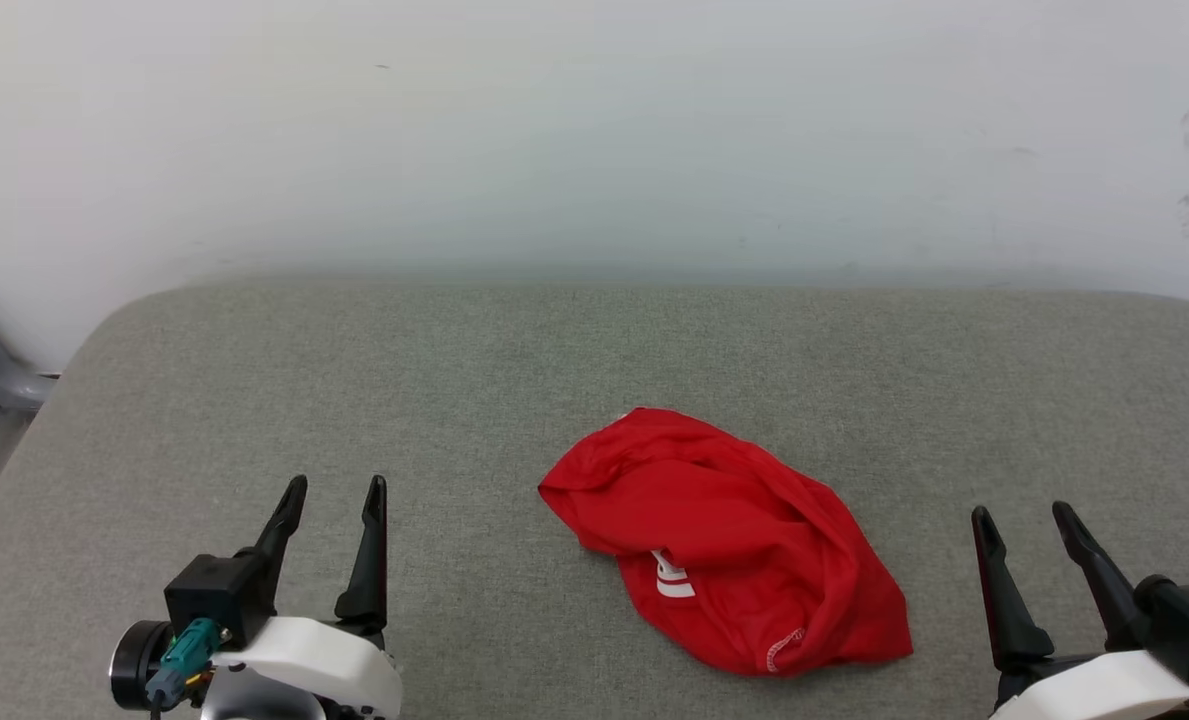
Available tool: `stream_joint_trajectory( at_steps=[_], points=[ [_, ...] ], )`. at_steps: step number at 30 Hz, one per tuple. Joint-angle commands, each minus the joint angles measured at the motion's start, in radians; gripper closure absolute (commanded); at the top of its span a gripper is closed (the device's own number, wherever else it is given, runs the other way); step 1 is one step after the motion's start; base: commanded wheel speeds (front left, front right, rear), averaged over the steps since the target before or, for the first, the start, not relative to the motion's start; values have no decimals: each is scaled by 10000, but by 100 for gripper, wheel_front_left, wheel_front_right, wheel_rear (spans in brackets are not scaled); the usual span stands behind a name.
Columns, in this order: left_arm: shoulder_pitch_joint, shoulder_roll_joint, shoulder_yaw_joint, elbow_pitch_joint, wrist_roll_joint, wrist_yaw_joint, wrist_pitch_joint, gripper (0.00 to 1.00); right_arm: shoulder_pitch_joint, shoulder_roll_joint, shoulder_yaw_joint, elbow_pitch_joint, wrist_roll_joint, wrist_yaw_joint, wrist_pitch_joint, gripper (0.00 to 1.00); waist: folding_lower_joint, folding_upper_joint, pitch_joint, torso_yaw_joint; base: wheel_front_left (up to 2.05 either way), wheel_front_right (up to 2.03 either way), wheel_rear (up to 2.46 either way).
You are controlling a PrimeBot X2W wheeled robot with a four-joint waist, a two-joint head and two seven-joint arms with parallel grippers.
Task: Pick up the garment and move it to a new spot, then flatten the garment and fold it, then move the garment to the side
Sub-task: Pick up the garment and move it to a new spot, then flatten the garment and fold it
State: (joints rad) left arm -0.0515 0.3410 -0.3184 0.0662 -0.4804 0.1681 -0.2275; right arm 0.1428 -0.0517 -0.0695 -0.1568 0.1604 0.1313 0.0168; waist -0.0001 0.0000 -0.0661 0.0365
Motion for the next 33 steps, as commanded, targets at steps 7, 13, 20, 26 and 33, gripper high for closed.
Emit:
stream_joint_trajectory(
  at_steps=[7, 13, 20, 26, 33],
  points=[
    [290, 76, -101, -466, -138, 94, 275, 0, 307, 24, 136, 314, 302, -10, 794, 0, 1, 0, -10, -23, 0, 0, 0],
    [15, 21, -181, -458, -159, 32, 314, 0, 316, 26, 1138, 573, 597, -9, 2685, 0, 1, 0, 99, 166, 0, 0, 0],
    [-98, -142, -184, -277, -303, -5, 209, 0, -73, -447, 2247, 819, 827, -10, 4338, 0, 1, 0, 312, 542, 0, 0, 0],
    [-178, -187, -238, -176, -275, -21, 143, 0, -427, -602, 2476, 1213, 782, -10, 4626, 0, 1, 0, 515, 904, 0, 0, 0],
    [-235, -262, -314, -76, -282, 8, 61, 0, -916, -549, 2199, 1589, 607, -10, 4702, 100, 1, 0, 690, 1081, 0, 0, 0]
  ],
)
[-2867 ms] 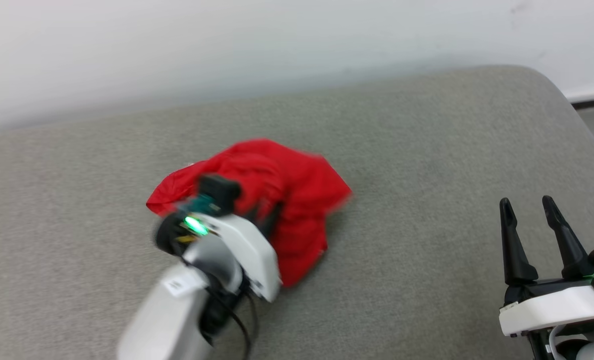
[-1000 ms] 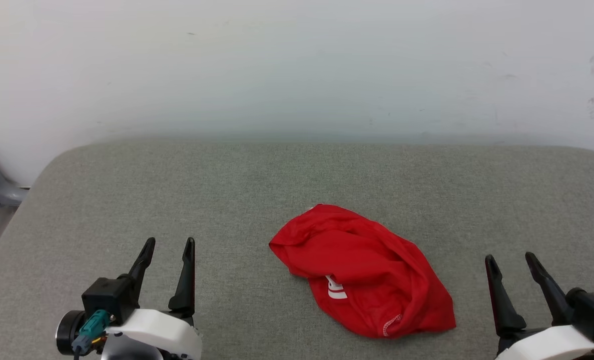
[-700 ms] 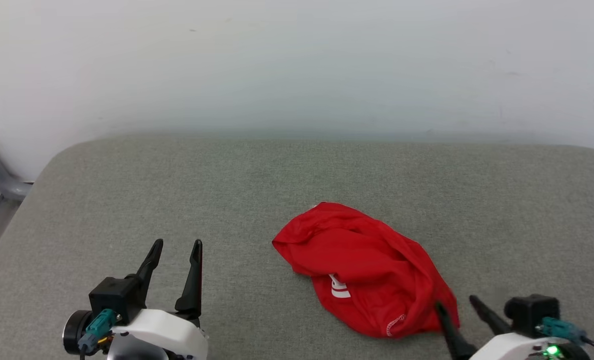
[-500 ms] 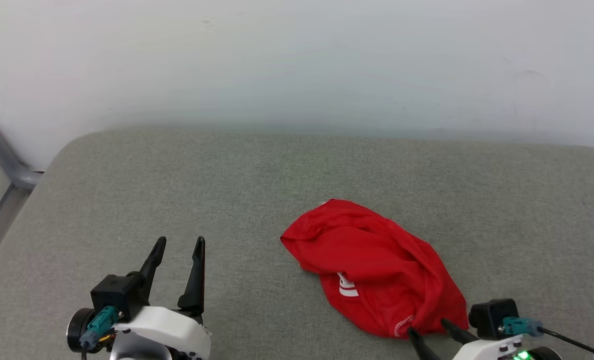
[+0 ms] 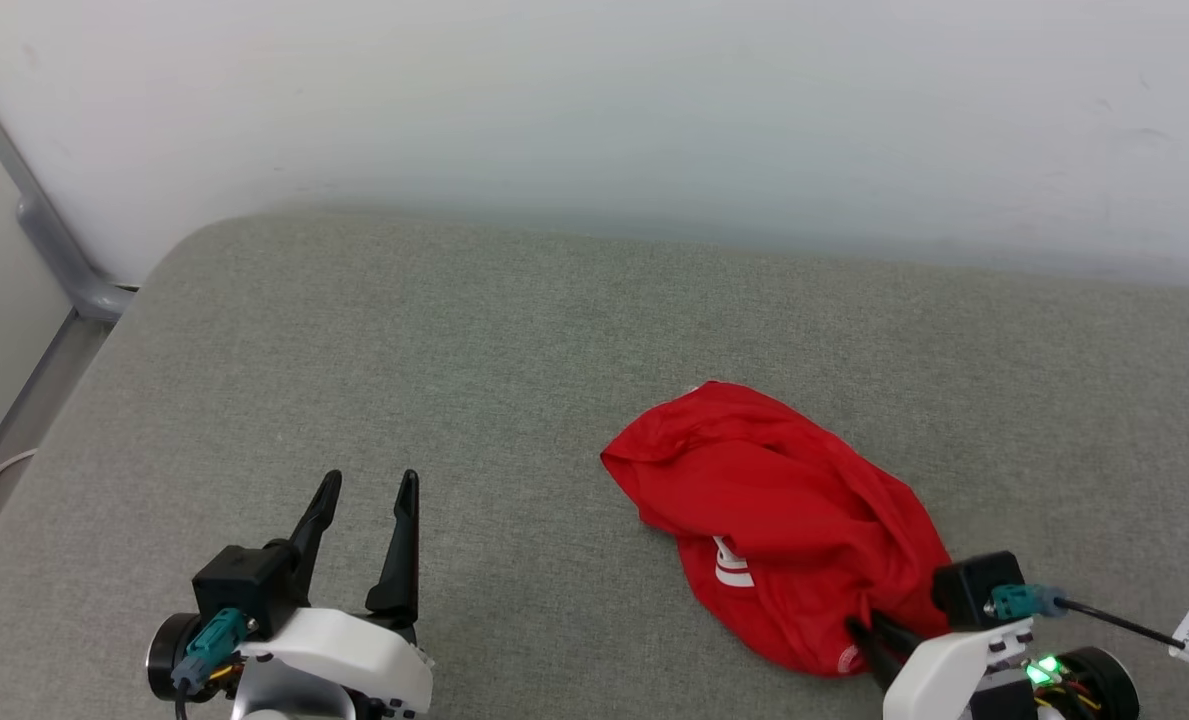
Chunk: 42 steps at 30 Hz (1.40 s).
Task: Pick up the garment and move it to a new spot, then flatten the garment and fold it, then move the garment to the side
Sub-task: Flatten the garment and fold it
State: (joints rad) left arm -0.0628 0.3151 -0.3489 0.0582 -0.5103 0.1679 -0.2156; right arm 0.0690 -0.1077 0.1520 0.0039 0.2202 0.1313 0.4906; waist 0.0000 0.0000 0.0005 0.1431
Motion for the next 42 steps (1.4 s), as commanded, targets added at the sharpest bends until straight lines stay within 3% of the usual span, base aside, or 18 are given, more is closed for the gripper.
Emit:
stream_joint_trajectory(
  at_steps=[1, 10, 18, 24, 29, 33, 36, 37, 38, 39, 42],
  points=[
    [-126, -4, -14, 16, 15, 14, -74, 0, -270, 7, -14, -57, 20, -10, -76, 100, 0, 0, 44, 21, 0, 0, 0],
    [-342, -75, -60, 75, 10, 33, -93, 0, -2148, -581, -578, -541, -40, -10, -555, 100, 0, 0, 311, -308, 0, 0, 0],
    [-753, -175, -148, 145, 36, -82, -154, 0, -3942, -1464, -3379, 1394, 28, -10, -880, 100, 0, 0, 970, -456, 0, 0, 0],
    [-1001, -237, -176, 270, 55, -93, -190, 0, -3896, -1855, -5683, 3249, 127, -10, -1073, 100, 0, 0, 1486, -441, 0, 0, 0],
    [-1088, -273, -163, 385, 29, -101, -229, 0, -3322, -1663, -6968, 4454, 179, -10, -1321, 100, 0, 0, 1686, -449, 0, 0, 0],
    [-1119, -257, -144, 522, -3, -95, -264, 0, -2654, -1159, -7868, 5777, 204, -13, -1637, 100, 0, 0, 1785, -517, 0, 0, 0],
    [-1116, -217, -119, 588, -17, -80, -276, 0, -2365, -821, -7922, 6289, 202, -13, -1876, 100, 0, 0, 1731, -595, 0, 0, 0],
    [-1083, -206, -113, 608, -29, -60, -280, 0, -2374, -746, -7894, 6320, 231, -15, -2091, 80, 0, 0, 1681, -643, 0, 0, 0],
    [-1043, -202, -102, 630, -46, -39, -268, 0, -2437, -704, -7845, 6286, 286, -13, -2346, 55, 0, 0, 1618, -689, 0, 0, 0],
    [-1013, -191, -101, 645, -55, -27, -259, 0, -2500, -711, -7755, 6186, 296, -13, -2637, 0, 0, 0, 1564, -723, 0, 0, 0],
    [-939, -161, -108, 670, -71, -14, -220, 0, -2698, -712, -7555, 5802, 371, -9, -3363, 0, 0, 0, 1404, -801, 0, 0, 0]
  ],
)
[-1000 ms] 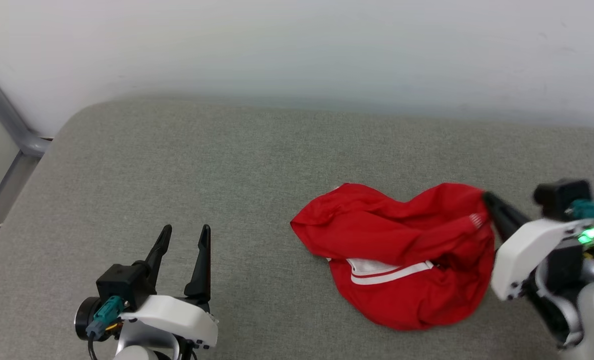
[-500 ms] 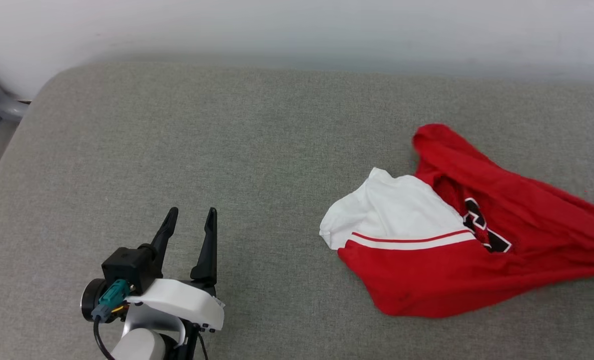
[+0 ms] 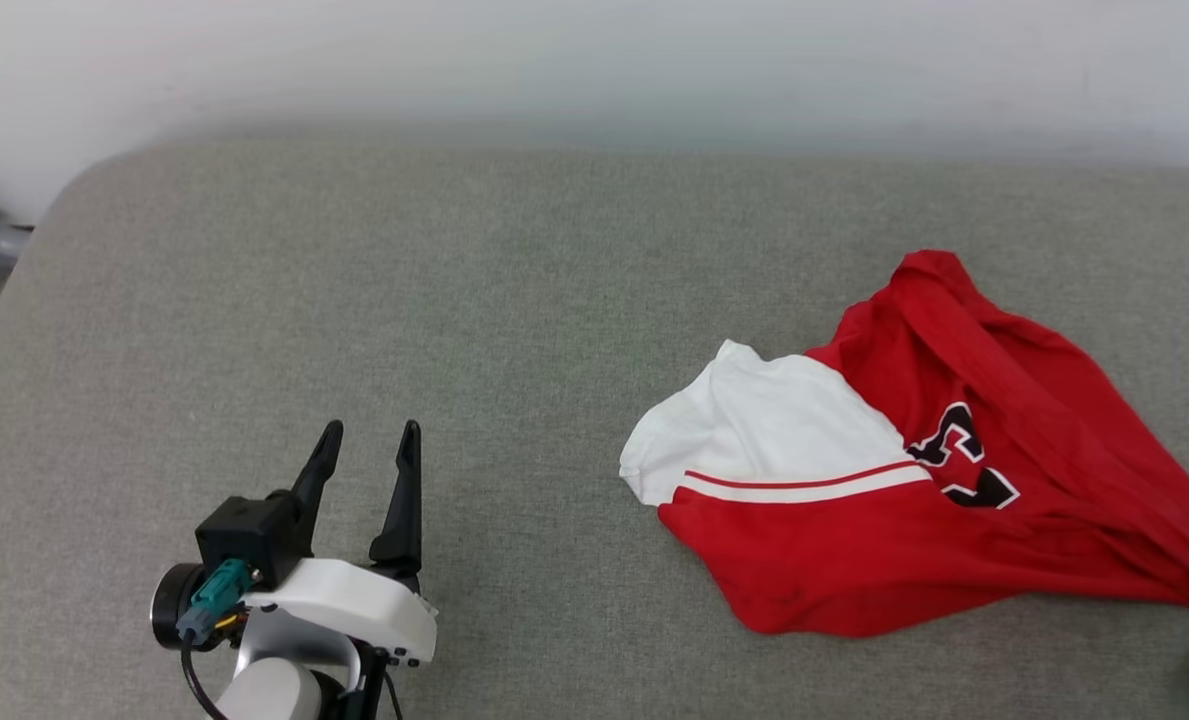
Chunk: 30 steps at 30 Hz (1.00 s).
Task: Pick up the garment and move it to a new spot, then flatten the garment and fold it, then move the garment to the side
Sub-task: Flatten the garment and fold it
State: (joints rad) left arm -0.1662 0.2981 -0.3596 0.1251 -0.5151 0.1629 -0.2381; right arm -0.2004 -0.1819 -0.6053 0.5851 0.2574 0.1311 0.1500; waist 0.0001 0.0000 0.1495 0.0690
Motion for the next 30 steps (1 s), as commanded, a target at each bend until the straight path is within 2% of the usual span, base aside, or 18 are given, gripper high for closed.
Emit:
stream_joint_trajectory(
  at_steps=[1, 9, 15, 20, 24, 30],
  points=[
    [144, 33, -7, 12, -33, 46, 7, 0, -48, 7, 158, -230, -35, -7, -307, 0, -1, 0, -180, -102, 0, 0, 0],
    [482, 139, -73, 3, -126, 137, 216, 0, 448, 372, 1363, -2314, -492, -7, -2316, 0, -1, 0, -918, -258, 0, 0, 0],
    [842, 218, -134, 15, -218, 184, 381, 0, 1454, 866, 2600, -4098, -933, -7, -2233, 0, -1, 0, -1452, -274, 0, 0, 0],
    [1066, 276, -105, -105, -300, 306, 494, 0, 2385, 1127, 3703, -5290, -829, -7, -1282, 0, -1, 0, -1660, -276, 0, 0, 0],
    [1053, 243, -204, -161, -321, 299, 603, 0, 2764, 1178, 4427, -5398, -94, -7, 385, 0, -1, 0, -1711, -133, 0, 0, 0],
    [748, 164, -362, -173, -298, 234, 648, 0, 2115, 532, 5143, -5232, 807, -7, 2664, 0, -1, 0, -1560, 313, 0, 0, 0]
  ],
)
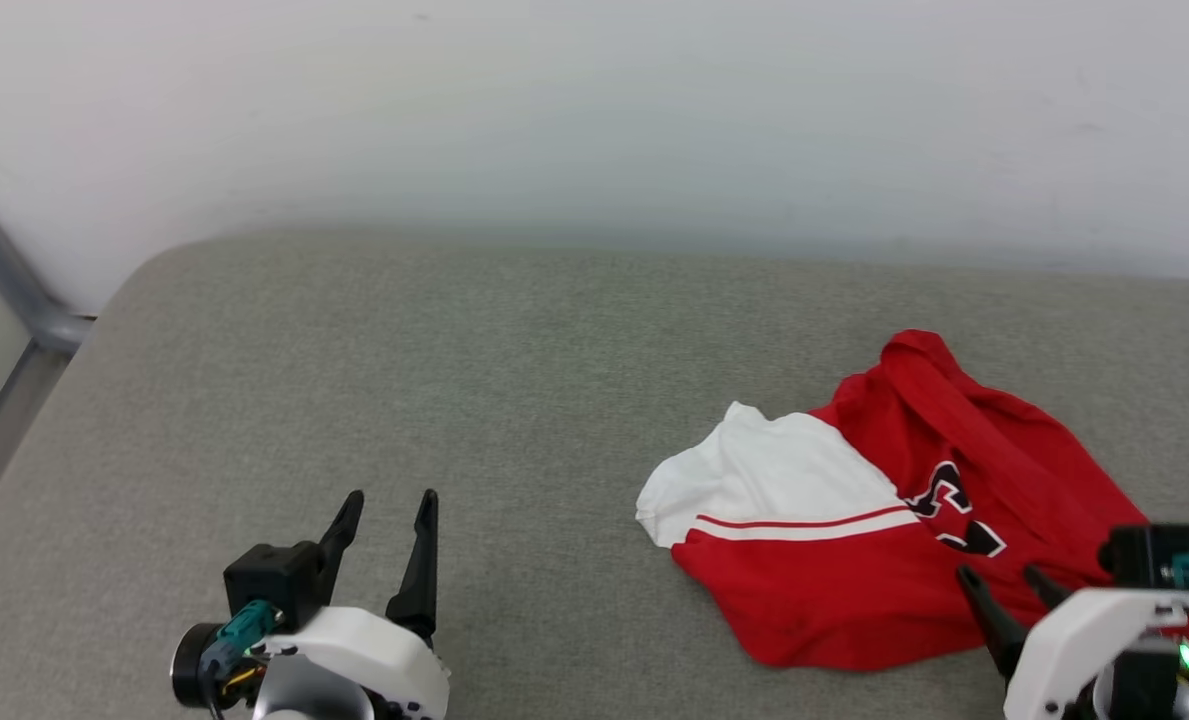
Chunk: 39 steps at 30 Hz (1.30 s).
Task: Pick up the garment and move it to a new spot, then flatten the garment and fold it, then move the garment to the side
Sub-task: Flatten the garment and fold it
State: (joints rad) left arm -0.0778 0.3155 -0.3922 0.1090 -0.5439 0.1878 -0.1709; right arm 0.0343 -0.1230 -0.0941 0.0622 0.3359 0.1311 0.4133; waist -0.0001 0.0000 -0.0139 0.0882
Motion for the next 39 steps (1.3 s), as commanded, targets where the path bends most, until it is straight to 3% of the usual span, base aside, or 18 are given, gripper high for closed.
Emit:
stream_joint_trajectory(
  at_steps=[1, 9, 18, 19, 20, 21, 25, 31, 39],
  points=[
    [-175, -25, -57, 1, -8, -41, -33, 0, -419, -223, 129, 78, 143, -7, 342, 0, 1, 0, 128, 224, 0, 0, 0],
    [-740, -380, -225, 221, 18, -188, -280, 0, -2391, -1671, 1332, 956, 883, -7, 2219, 0, 1, 0, 992, 1132, 0, 0, 0],
    [-1190, -728, -287, 657, -12, -378, -609, 0, -4011, -2647, 2835, 2165, 1571, -7, 2847, 0, 1, 0, 1702, 1599, 0, 0, 0],
    [-1215, -756, -287, 705, -11, -397, -630, 0, -4074, -2707, 2961, 2243, 1668, -7, 2858, 32, 1, 0, 1725, 1602, 0, 0, 0],
    [-1239, -770, -267, 749, -14, -407, -649, 0, -4131, -2737, 3070, 2284, 1793, -7, 2836, 75, 1, 0, 1739, 1594, 0, 0, 0],
    [-1262, -771, -244, 782, -23, -411, -675, 0, -4197, -2775, 3151, 2323, 1885, -7, 2793, 100, 1, 0, 1744, 1572, 0, 0, 0],
    [-1101, -688, -130, 1014, -38, -371, -766, 0, -4521, -3225, 3316, 1681, 2039, -7, 1963, 100, 1, 0, 1366, 1115, 0, 0, 0],
    [-894, -553, -100, 991, -111, -303, -707, 0, -3738, -3382, 3545, 211, 1735, -7, 1837, 100, 1, 0, 974, 627, 0, 0, 0],
    [-666, -411, -81, 833, -193, -190, -532, 0, -1221, -2890, 4491, -2036, 1679, -7, 2414, 100, 1, 0, 690, 80, 0, 0, 0]
  ],
)
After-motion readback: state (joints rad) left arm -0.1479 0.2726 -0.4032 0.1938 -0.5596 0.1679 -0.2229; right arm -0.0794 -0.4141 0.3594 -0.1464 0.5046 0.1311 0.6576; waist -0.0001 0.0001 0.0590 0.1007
